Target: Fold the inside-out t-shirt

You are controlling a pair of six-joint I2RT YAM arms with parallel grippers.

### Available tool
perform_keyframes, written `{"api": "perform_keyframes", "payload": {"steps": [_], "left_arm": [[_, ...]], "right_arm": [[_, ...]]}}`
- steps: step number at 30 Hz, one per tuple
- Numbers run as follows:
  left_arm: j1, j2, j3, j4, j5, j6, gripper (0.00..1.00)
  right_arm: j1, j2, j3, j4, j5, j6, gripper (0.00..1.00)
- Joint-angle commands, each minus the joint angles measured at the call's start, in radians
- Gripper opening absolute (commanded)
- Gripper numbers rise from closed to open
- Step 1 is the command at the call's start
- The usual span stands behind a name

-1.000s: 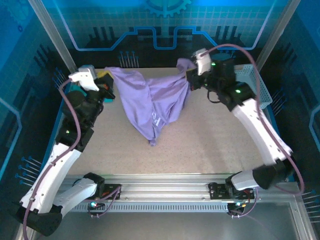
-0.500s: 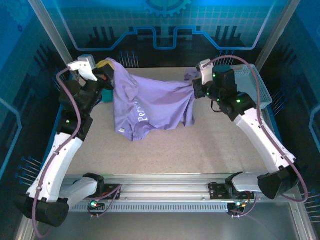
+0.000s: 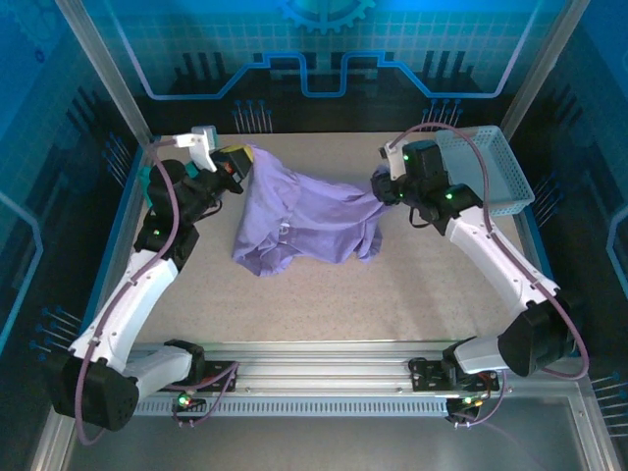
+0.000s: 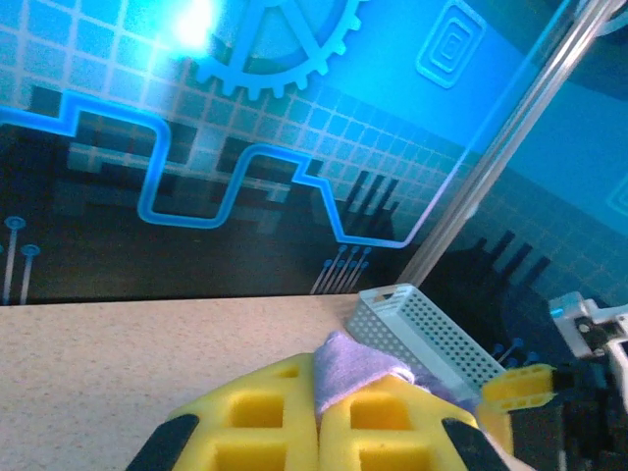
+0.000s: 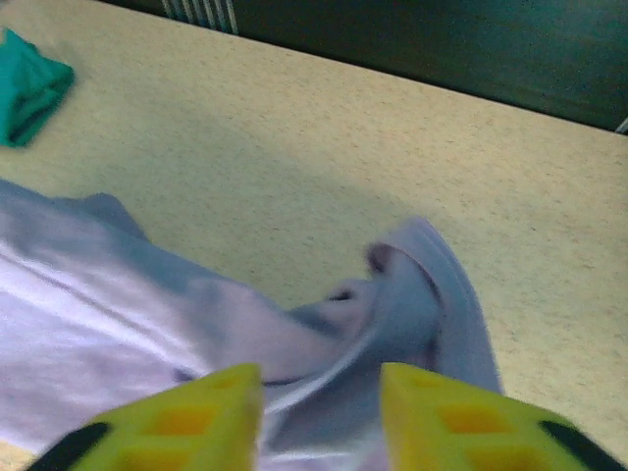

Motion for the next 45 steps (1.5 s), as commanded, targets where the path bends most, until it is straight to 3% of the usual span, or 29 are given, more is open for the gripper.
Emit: {"api": "perform_keyframes", "payload": {"steps": [1,3,6,9,17,23,28,33,45], "left_arm": [[0.01,-0.014,-0.024,0.084,0.075,-0.044,0.0],[0.01,-0.015,-0.043,0.105,0.093,-0.059,0.0],[0.01,-0.016,-0.062,0.135,0.132,-0.074,0.0],[0.01,-0.015,-0.067,0.145,0.16,-0.08,0.0],[0.01,-0.014,-0.082,0.187,0.209,-0.087,0.0],[0.008,-0.009,-0.089,0.2,0.242,-0.083,0.0],[0.008,-0.009,-0.09,0.198,0.247,-0.071,0.0],[0.008,0.003,-0.082,0.148,0.212,-0.032,0.0],[0.008,0.127,-0.022,0.077,0.129,0.04,0.0]], "right_arm": [[0.08,-0.047,-0.042,0.107,-0.142,-0.11,0.52],[0.143,-0.07,-0.075,0.178,-0.26,-0.183,0.64],[0.158,-0.024,-0.06,0.23,-0.566,-0.166,0.7],[0.161,0.05,0.0,0.213,-0.745,-0.13,0.74],[0.109,0.197,0.116,0.219,-0.841,0.024,0.76],[0.099,0.285,0.239,0.115,-0.893,-0.058,0.78],[0.123,0.37,0.337,0.03,-1.022,-0.087,0.68],[0.112,0.338,0.31,0.089,-1.077,-0.032,0.45],[0.183,0.325,0.292,0.094,-1.007,0.102,0.16]]}}
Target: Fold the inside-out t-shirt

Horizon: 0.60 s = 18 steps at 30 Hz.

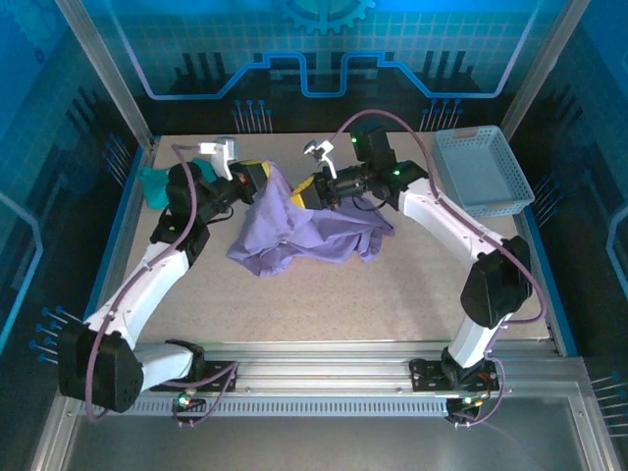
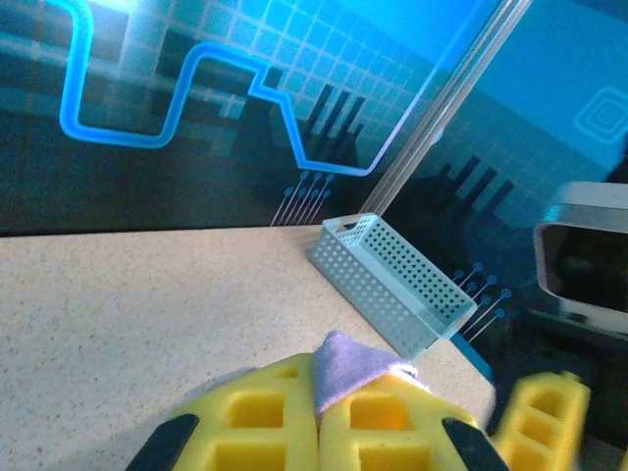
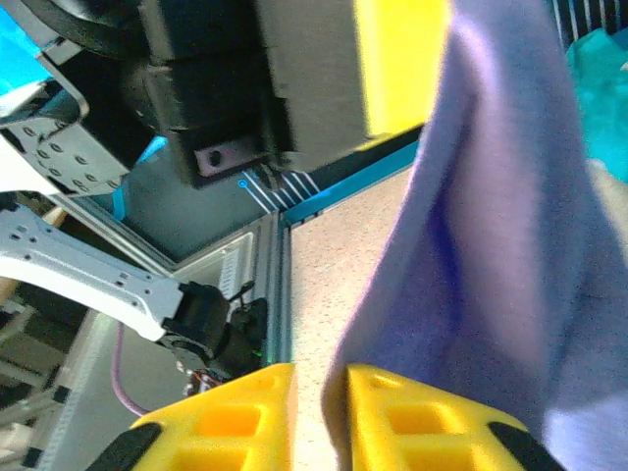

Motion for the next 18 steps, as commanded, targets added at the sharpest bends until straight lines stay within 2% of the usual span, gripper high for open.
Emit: {"api": "perform_keyframes", "payload": {"steps": [1,3,4,8,11,15,16,18], "left_arm": [[0.008,0.03,0.054,0.0,-0.031,0.036,0.0],[0.008,0.051,0.063,-0.003,-0.044,0.042,0.0],[0.008,0.059,0.066,-0.003,-0.05,0.044,0.0],[0.008,0.077,0.064,-0.015,-0.115,0.064,0.0],[0.01,0.074,0.041,-0.013,-0.173,0.081,0.0],[0.01,0.067,0.021,0.02,-0.139,0.093,0.0],[0.01,0.058,0.013,0.032,-0.124,0.093,0.0],[0.01,0.041,-0.006,0.066,-0.103,0.092,0.0]], "right_arm": [[0.041,-0.007,-0.003,0.009,0.043,0.088,0.12],[0.057,0.006,-0.006,0.035,0.091,0.163,0.02],[0.066,0.013,-0.008,0.054,0.116,0.21,0.0],[0.086,0.015,-0.055,0.207,0.23,0.429,0.0],[0.114,0.019,-0.068,0.286,0.298,0.511,0.0],[0.117,0.008,-0.015,0.149,0.369,0.323,0.0],[0.111,-0.014,-0.011,0.105,0.389,0.233,0.03],[0.093,-0.058,0.002,-0.013,0.447,0.059,0.15]]}}
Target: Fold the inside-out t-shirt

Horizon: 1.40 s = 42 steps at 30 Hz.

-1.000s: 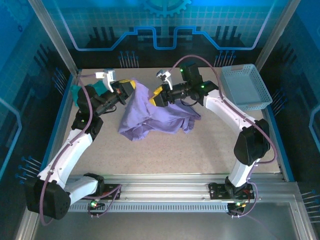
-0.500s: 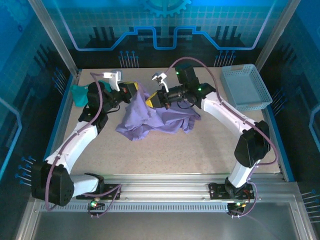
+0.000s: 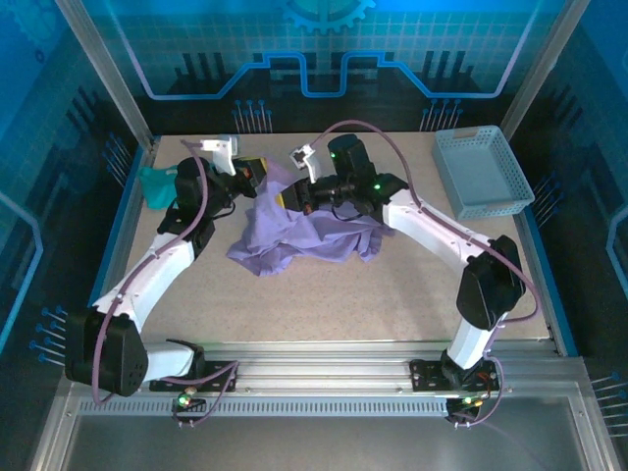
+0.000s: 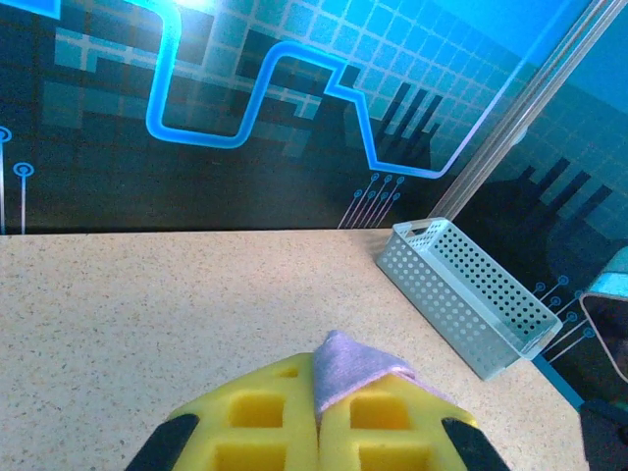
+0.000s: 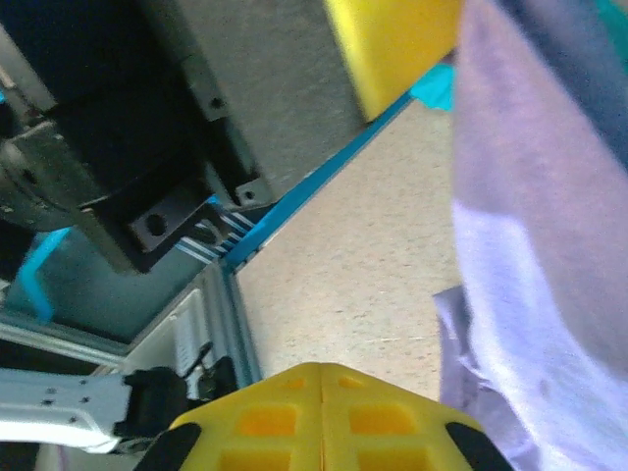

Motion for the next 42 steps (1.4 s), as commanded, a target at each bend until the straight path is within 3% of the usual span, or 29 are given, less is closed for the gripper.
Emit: {"api": "perform_keyframes", "payload": {"steps": [1,5,6,7,9,12,15,17,20,25,28,30,32,35,38,42], "left_arm": [[0.01,-0.037,-0.03,0.076,0.031,0.033,0.0],[0.01,-0.054,-0.042,0.094,0.054,0.028,0.0],[0.01,-0.054,-0.042,0.097,0.06,0.025,0.0],[0.01,-0.052,-0.042,0.098,0.066,0.022,0.0],[0.01,-0.048,-0.041,0.101,0.074,0.019,0.0],[0.01,-0.046,-0.038,0.104,0.083,0.014,0.0],[0.01,-0.049,-0.038,0.102,0.086,0.017,0.0],[0.01,-0.049,-0.037,0.1,0.085,0.023,0.0],[0.01,-0.041,-0.035,0.098,0.08,0.028,0.0],[0.01,-0.011,-0.021,0.09,0.07,0.042,0.0],[0.01,0.015,-0.008,0.082,0.027,0.062,0.0],[0.01,0.023,0.005,0.043,-0.078,0.074,0.05],[0.01,-0.022,-0.005,-0.044,-0.232,0.079,0.29],[-0.001,-0.217,-0.181,-0.035,-0.336,0.048,0.52],[-0.083,-0.428,-0.375,-0.019,-0.377,0.061,0.62],[-0.317,-0.516,-0.506,0.003,-0.516,0.276,0.66]], "right_arm": [[-0.027,-0.088,0.042,-0.173,0.13,-0.291,0.24],[-0.124,-0.087,0.042,-0.256,0.027,-0.445,0.53],[-0.138,-0.064,0.06,-0.281,-0.004,-0.466,0.66],[-0.144,-0.034,0.09,-0.312,-0.008,-0.491,0.73],[-0.135,0.022,0.159,-0.388,-0.011,-0.56,0.82],[-0.135,0.115,0.246,-0.433,-0.027,-0.59,0.84],[-0.126,0.196,0.342,-0.494,-0.113,-0.604,0.73],[-0.111,0.224,0.384,-0.528,-0.157,-0.608,0.53],[-0.111,0.21,0.375,-0.492,-0.201,-0.55,0.3],[-0.098,0.186,0.368,-0.484,-0.239,-0.443,0.14],[-0.074,0.173,0.328,-0.404,-0.194,-0.257,0.0],[-0.06,0.156,0.234,-0.214,-0.174,-0.015,0.0],[-0.036,0.133,0.133,-0.013,-0.122,0.248,0.0],[0.002,0.1,0.072,0.107,-0.021,0.457,0.0],[0.023,0.085,0.058,0.147,0.048,0.595,0.0],[0.031,0.094,0.077,0.13,0.085,0.721,0.0]]}}
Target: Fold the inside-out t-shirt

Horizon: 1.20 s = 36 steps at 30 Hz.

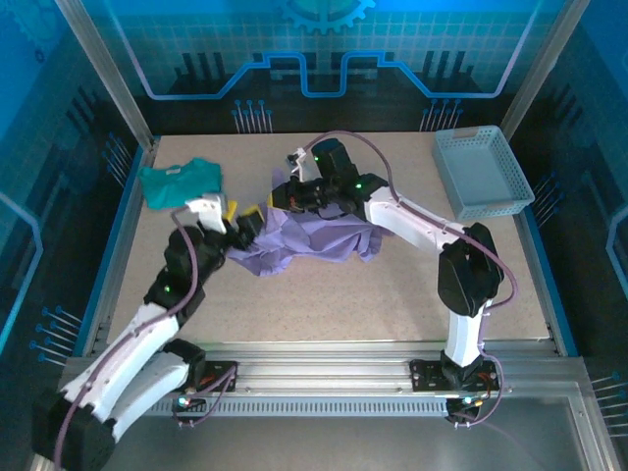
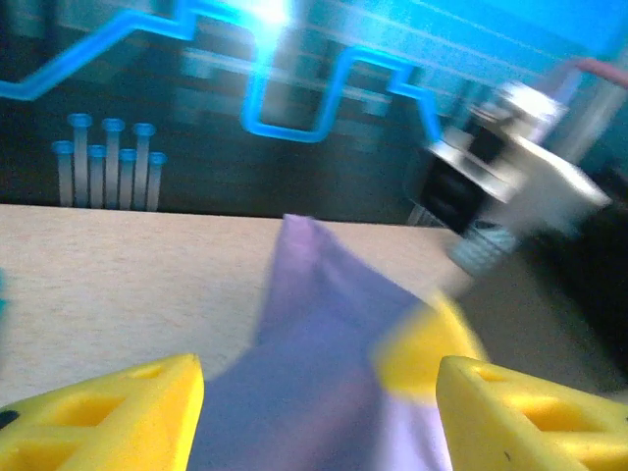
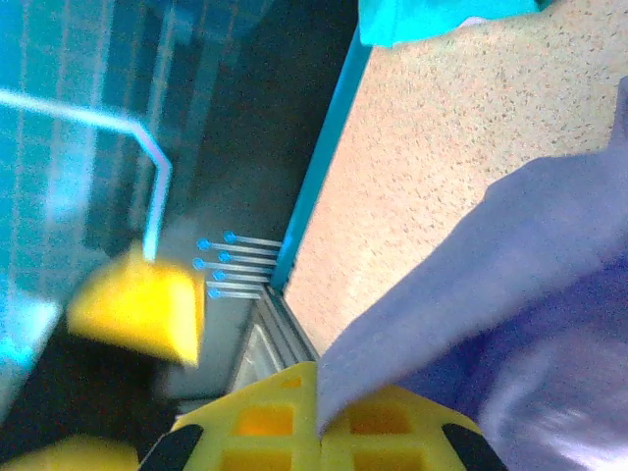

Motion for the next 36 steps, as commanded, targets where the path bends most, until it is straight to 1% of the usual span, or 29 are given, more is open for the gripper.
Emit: {"api": "perform_keyframes", "payload": {"steps": [1,3,6,7,9,11,13,15,19,22,25,28,31,33,36], "left_arm": [[-0.16,-0.009,-0.105,0.078,-0.177,0.216,0.67],[-0.216,0.007,-0.147,0.16,-0.207,0.301,0.7],[-0.291,0.066,-0.154,0.262,-0.237,0.459,0.73],[-0.315,0.096,-0.154,0.306,-0.259,0.518,0.75],[-0.336,0.163,-0.142,0.384,-0.334,0.595,0.75],[-0.34,0.228,-0.143,0.491,-0.373,0.656,0.73],[-0.34,0.268,-0.14,0.553,-0.387,0.699,0.71],[-0.341,0.302,-0.126,0.558,-0.379,0.741,0.67],[-0.339,0.37,-0.115,0.639,-0.386,0.811,0.61],[-0.339,0.415,-0.081,0.664,-0.388,0.848,0.58],[-0.338,0.439,-0.078,0.724,-0.408,0.878,0.57],[-0.317,0.441,-0.073,0.706,-0.401,0.874,0.57],[-0.286,0.457,-0.065,0.713,-0.38,0.866,0.5],[-0.274,0.477,-0.059,0.734,-0.377,0.862,0.39],[-0.265,0.5,-0.069,0.813,-0.353,0.864,0.19]], "right_arm": [[0.008,-0.052,0.014,0.062,0.086,0.216,0.0],[0.013,-0.062,0.024,0.027,0.114,0.225,0.0],[0.01,-0.06,0.036,-0.002,0.12,0.247,0.0],[0.011,-0.055,0.045,-0.014,0.12,0.249,0.0],[0.012,-0.046,0.058,-0.023,0.113,0.252,0.0],[0.012,-0.032,0.071,-0.026,0.103,0.253,0.0],[0.011,-0.023,0.077,-0.026,0.096,0.256,0.0],[0.008,-0.014,0.084,-0.025,0.082,0.257,0.0],[0.007,-0.002,0.092,-0.025,0.071,0.257,0.0],[0.007,0.005,0.098,-0.025,0.063,0.257,0.0],[0.007,0.003,0.095,-0.026,0.064,0.256,0.0],[0.008,0.005,0.093,-0.025,0.064,0.256,0.0],[0.009,0.009,0.096,-0.024,0.06,0.259,0.0],[0.011,0.01,0.095,-0.024,0.06,0.26,0.0],[0.012,0.009,0.086,-0.02,0.065,0.263,0.0]]}}
